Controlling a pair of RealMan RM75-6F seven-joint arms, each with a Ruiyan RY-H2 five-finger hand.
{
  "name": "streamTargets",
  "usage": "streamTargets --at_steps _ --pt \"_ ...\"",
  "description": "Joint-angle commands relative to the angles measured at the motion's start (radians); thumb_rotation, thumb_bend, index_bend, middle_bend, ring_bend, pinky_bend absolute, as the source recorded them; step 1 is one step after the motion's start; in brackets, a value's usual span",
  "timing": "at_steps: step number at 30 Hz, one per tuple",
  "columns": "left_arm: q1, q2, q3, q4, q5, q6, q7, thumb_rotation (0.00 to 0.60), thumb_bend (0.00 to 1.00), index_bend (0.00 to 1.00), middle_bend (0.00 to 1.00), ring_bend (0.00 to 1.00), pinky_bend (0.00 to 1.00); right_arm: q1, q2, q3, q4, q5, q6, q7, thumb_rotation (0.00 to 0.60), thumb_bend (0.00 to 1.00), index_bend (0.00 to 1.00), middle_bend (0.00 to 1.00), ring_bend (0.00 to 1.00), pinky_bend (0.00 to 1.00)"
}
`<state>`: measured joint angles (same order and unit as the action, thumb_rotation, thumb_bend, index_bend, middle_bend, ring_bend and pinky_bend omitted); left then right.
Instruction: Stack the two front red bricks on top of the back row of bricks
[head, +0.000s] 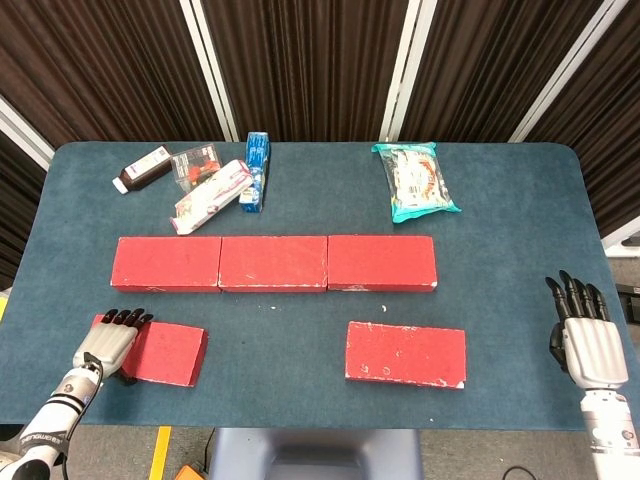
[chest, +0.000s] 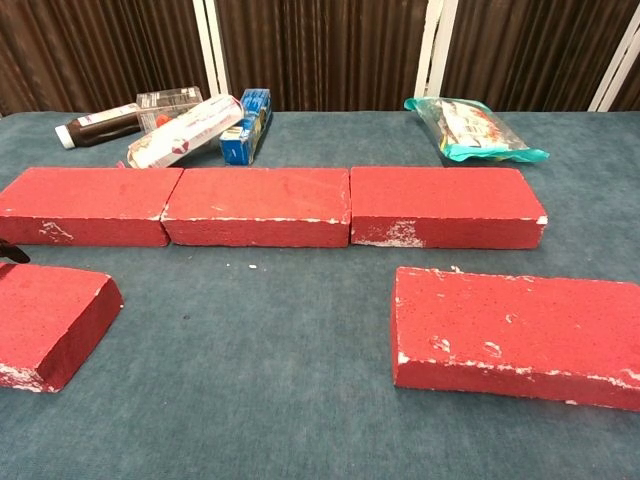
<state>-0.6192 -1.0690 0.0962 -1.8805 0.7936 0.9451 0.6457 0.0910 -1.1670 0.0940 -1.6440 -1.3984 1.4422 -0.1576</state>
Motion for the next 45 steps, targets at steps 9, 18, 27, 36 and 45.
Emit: streamTargets --at_steps 9,18,27,36,45 --pt "-0.013 -0.003 0.022 0.004 -0.023 0.015 0.028 0.600 0.21 0.00 0.01 0.00 0.03 -0.001 -0.004 0.003 0.000 -0.002 0.007 0.011 0.600 0.92 0.13 0.00 0.00 0.00" --pt "-0.022 0.000 0.030 -0.003 -0.035 0.025 0.032 0.600 0.23 0.00 0.10 0.00 0.03 0.000 -0.006 0.003 0.002 -0.003 0.006 0.020 0.600 0.92 0.13 0.00 0.00 0.00" --pt "-0.032 0.003 0.041 -0.012 -0.052 0.045 0.060 0.600 0.26 0.06 0.14 0.00 0.04 -0.002 -0.008 0.004 0.004 -0.005 0.011 0.025 0.600 0.92 0.14 0.00 0.00 0.00" --pt "-0.046 0.077 0.042 -0.100 -0.053 0.099 0.095 0.600 0.26 0.07 0.14 0.00 0.05 -0.001 -0.007 0.003 0.005 -0.006 0.009 0.026 0.600 0.92 0.14 0.00 0.00 0.00" --pt "-0.214 0.271 -0.035 -0.344 -0.235 0.099 0.232 0.600 0.26 0.06 0.13 0.00 0.05 0.002 -0.005 0.004 0.004 -0.001 0.000 0.024 0.600 0.92 0.14 0.00 0.00 0.00"
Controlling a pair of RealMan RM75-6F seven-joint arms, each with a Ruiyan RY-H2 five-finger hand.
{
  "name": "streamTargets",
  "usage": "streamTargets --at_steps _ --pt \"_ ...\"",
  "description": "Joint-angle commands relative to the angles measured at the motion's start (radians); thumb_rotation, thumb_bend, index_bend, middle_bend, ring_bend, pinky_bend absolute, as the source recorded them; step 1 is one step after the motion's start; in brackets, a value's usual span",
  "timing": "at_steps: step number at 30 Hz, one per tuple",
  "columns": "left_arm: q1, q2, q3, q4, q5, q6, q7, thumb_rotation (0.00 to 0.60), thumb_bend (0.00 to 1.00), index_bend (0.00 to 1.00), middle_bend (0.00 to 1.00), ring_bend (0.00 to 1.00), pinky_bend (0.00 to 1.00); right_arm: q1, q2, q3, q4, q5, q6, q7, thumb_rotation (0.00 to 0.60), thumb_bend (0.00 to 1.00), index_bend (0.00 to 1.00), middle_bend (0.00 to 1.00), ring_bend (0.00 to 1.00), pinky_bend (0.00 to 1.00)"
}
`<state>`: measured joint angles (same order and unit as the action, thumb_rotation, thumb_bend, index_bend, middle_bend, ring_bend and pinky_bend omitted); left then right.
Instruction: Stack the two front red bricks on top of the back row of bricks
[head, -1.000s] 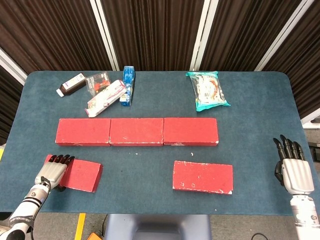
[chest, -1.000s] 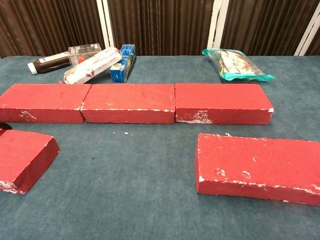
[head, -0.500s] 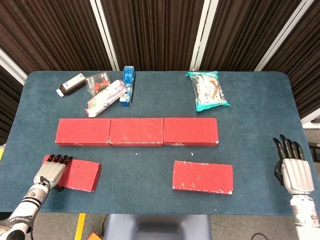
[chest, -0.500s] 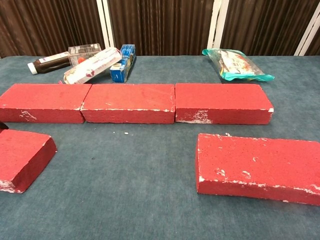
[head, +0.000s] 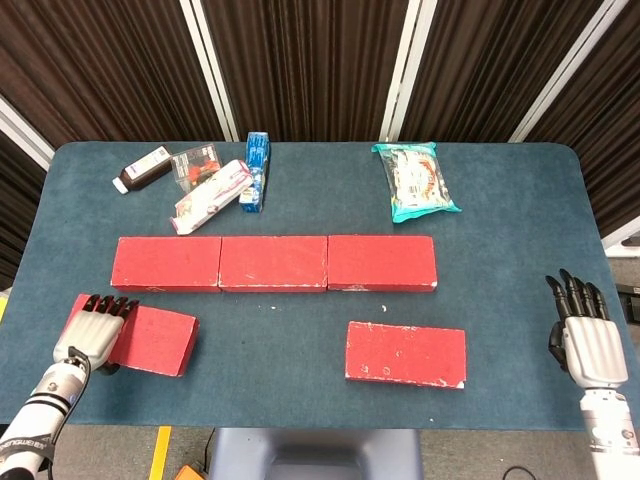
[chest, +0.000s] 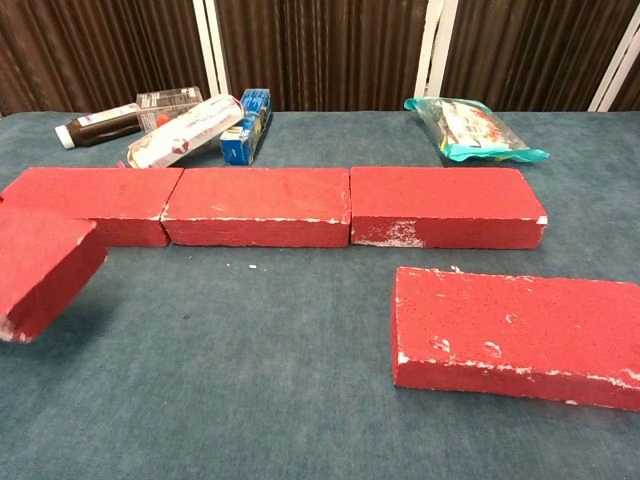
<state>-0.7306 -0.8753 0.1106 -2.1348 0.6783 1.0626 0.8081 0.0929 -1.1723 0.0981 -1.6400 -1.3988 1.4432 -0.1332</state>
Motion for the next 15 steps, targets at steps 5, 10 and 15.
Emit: streamTargets --at_steps 5,10,15 --pt "-0.317 0.045 -0.142 -0.102 -0.423 -0.010 0.190 0.600 0.26 0.06 0.13 0.00 0.05 0.003 -0.001 -0.003 0.000 -0.002 -0.006 -0.005 0.600 0.93 0.14 0.00 0.00 0.00" --pt "-0.530 -0.111 -0.229 0.001 -0.770 0.063 0.300 0.600 0.26 0.06 0.13 0.00 0.04 0.006 -0.004 -0.003 0.004 -0.001 -0.009 -0.008 0.600 0.93 0.14 0.00 0.00 0.00" --pt "-0.641 -0.240 -0.289 0.112 -0.940 0.096 0.349 0.600 0.26 0.06 0.13 0.00 0.04 0.007 -0.007 -0.005 0.009 -0.004 -0.010 -0.015 0.600 0.93 0.14 0.00 0.00 0.00"
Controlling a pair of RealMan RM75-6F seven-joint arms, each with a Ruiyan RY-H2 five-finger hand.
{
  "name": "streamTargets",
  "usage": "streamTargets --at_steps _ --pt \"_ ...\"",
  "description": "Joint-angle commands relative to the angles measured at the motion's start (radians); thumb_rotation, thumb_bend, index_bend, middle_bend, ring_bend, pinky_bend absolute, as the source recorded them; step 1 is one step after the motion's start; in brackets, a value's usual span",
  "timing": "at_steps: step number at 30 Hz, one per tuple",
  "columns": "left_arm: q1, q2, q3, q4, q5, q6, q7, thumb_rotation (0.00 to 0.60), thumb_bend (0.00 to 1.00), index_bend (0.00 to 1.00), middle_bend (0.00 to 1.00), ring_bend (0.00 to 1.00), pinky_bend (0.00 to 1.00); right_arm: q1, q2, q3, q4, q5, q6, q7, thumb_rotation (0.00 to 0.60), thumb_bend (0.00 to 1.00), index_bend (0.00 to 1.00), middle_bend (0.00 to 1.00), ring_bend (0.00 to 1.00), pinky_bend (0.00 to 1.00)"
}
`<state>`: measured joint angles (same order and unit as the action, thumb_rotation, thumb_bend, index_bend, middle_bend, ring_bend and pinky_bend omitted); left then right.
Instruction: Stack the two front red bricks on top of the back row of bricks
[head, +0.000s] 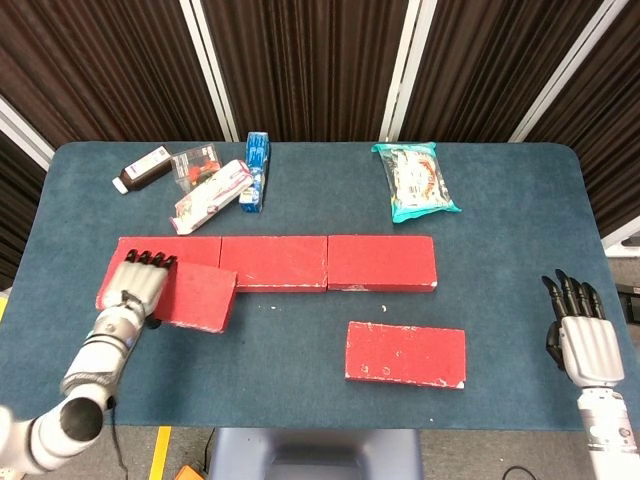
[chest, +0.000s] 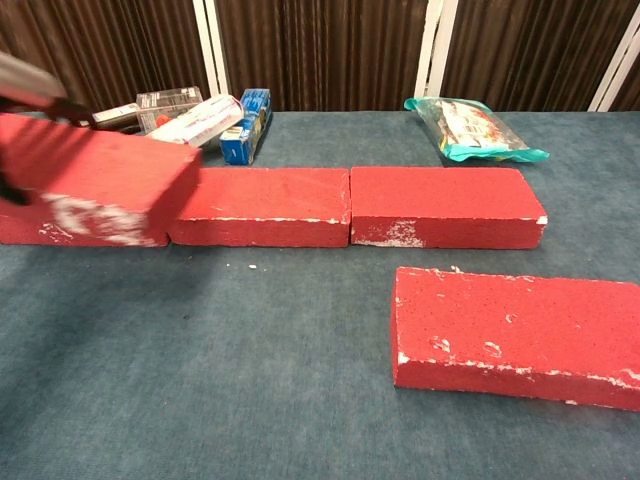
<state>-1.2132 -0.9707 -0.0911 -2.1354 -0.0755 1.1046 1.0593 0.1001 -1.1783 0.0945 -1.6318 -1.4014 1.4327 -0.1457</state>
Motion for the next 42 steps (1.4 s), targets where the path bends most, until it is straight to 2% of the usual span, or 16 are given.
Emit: streamTargets --at_steps 1,5,10,18,23,30,38,42 --pt "-0.181 -0.177 -0.091 0.138 -0.208 0.069 0.117 0.600 0.26 0.06 0.13 0.00 0.04 0.000 -0.001 -0.002 0.001 -0.004 0.001 -0.005 0.600 0.92 0.14 0.00 0.00 0.00" --pt "-0.224 -0.273 -0.114 0.216 -0.265 0.095 0.147 0.600 0.26 0.05 0.13 0.00 0.04 -0.003 -0.005 -0.002 0.004 -0.012 0.016 -0.011 0.600 0.92 0.14 0.00 0.00 0.00" --pt "-0.246 -0.345 -0.150 0.308 -0.315 0.112 0.165 0.600 0.26 0.05 0.12 0.00 0.04 -0.014 -0.006 0.008 0.007 -0.010 0.045 -0.002 0.600 0.93 0.14 0.00 0.00 0.00" --pt "-0.250 -0.344 -0.224 0.396 -0.412 0.130 0.214 0.600 0.26 0.05 0.12 0.00 0.04 -0.017 -0.004 0.010 0.003 -0.002 0.046 -0.008 0.600 0.93 0.14 0.00 0.00 0.00" --pt "-0.218 -0.316 -0.263 0.428 -0.438 0.089 0.233 0.600 0.26 0.05 0.12 0.00 0.04 -0.032 -0.006 0.013 -0.004 -0.014 0.082 0.001 0.600 0.92 0.14 0.00 0.00 0.00" --pt "-0.176 -0.308 -0.280 0.462 -0.429 0.045 0.236 0.600 0.26 0.05 0.12 0.00 0.05 -0.034 -0.016 0.011 -0.003 -0.016 0.086 -0.022 0.600 0.93 0.14 0.00 0.00 0.00" --pt "-0.129 -0.322 -0.276 0.486 -0.379 -0.002 0.211 0.600 0.26 0.05 0.12 0.00 0.05 -0.030 -0.025 0.016 -0.001 -0.006 0.078 -0.039 0.600 0.92 0.14 0.00 0.00 0.00" --pt "-0.125 -0.333 -0.261 0.488 -0.344 0.010 0.214 0.600 0.26 0.05 0.11 0.00 0.05 -0.030 -0.026 0.015 -0.001 -0.005 0.076 -0.043 0.600 0.92 0.14 0.00 0.00 0.00"
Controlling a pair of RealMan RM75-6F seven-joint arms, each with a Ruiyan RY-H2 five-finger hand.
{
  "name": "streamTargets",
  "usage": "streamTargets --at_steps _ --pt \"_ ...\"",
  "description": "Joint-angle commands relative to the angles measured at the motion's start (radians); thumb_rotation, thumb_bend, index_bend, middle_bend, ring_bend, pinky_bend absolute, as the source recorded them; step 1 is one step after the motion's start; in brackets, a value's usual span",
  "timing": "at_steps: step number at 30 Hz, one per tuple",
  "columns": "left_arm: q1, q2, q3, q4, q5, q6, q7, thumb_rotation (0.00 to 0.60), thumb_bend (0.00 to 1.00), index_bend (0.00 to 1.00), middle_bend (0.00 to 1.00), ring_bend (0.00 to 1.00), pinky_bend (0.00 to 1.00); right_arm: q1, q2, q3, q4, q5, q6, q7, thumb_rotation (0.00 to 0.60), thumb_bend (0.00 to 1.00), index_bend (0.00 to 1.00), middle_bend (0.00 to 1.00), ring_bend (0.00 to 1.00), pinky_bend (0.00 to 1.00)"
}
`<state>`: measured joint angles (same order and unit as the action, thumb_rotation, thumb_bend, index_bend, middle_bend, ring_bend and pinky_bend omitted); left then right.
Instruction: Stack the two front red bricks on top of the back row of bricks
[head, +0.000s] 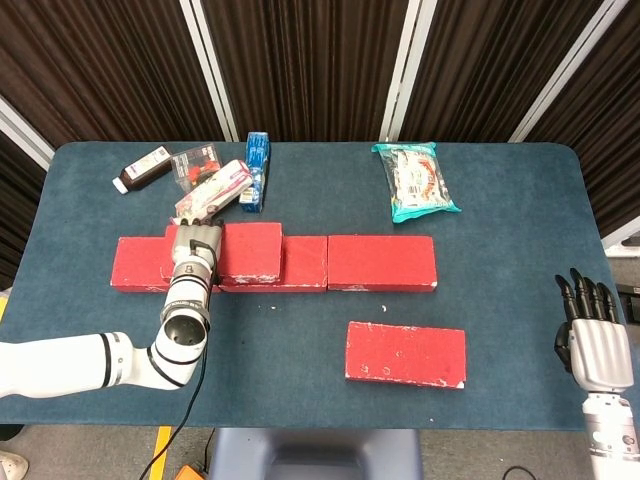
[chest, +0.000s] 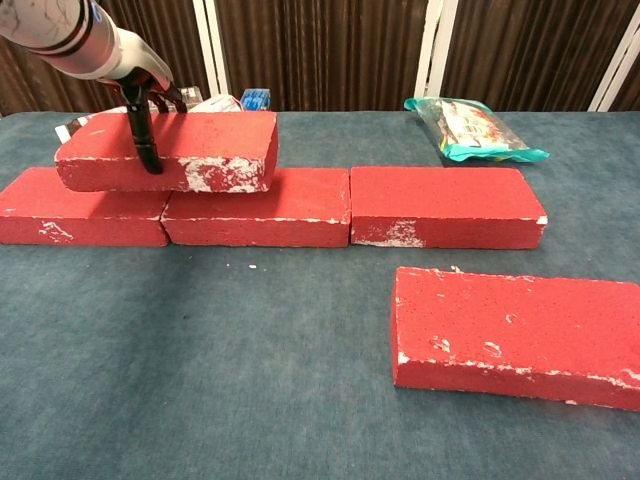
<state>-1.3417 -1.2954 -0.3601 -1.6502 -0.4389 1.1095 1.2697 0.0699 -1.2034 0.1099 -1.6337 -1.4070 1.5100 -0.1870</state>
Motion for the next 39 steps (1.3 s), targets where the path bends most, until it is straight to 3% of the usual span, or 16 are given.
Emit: streamTargets --at_steps 1,8,31,39 --pt "0.009 -0.012 0.003 0.004 0.026 -0.002 -0.008 0.600 0.26 0.05 0.11 0.00 0.05 0.002 -0.002 0.000 0.001 0.001 -0.003 -0.004 0.600 0.92 0.14 0.00 0.00 0.00" --pt "0.030 -0.030 0.024 0.012 0.091 -0.040 -0.031 0.600 0.26 0.05 0.11 0.00 0.05 0.004 -0.007 0.000 0.004 0.002 -0.007 -0.011 0.600 0.92 0.14 0.00 0.00 0.00" --pt "0.033 -0.067 0.047 0.062 0.097 -0.021 -0.024 0.600 0.26 0.04 0.10 0.00 0.04 0.004 -0.006 0.000 0.002 0.002 -0.011 -0.010 0.600 0.93 0.14 0.00 0.00 0.00" --pt "0.061 -0.061 0.059 0.086 0.106 -0.061 -0.029 0.600 0.25 0.04 0.10 0.00 0.04 0.007 -0.013 -0.001 0.002 0.006 -0.016 -0.027 0.600 0.92 0.14 0.00 0.00 0.00"
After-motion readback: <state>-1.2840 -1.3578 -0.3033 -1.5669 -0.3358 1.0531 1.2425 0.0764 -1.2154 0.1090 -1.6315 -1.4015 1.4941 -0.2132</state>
